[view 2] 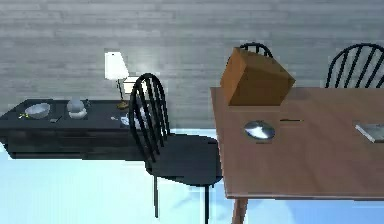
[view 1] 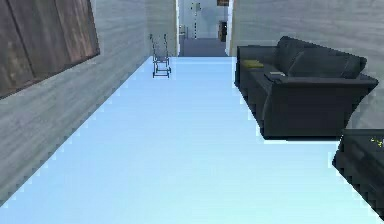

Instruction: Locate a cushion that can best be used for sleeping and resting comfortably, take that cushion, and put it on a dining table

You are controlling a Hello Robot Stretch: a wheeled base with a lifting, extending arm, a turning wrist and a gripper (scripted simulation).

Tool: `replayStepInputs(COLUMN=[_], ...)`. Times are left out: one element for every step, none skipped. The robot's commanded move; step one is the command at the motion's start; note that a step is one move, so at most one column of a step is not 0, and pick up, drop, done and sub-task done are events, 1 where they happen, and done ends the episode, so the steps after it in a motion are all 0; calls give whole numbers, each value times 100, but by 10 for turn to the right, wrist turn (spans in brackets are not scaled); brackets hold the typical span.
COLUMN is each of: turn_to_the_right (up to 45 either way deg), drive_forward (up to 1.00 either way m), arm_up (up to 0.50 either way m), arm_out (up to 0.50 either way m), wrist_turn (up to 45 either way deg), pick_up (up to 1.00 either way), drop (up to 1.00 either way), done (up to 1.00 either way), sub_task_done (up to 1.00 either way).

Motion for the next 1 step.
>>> replayStepInputs(turn_to_the_right=[60], drive_forward=[0], arm_up=[0], arm_out=[0], wrist_turn=[0], pick_up=[0], drop=[0], done=[0], sub_task_done=[0])
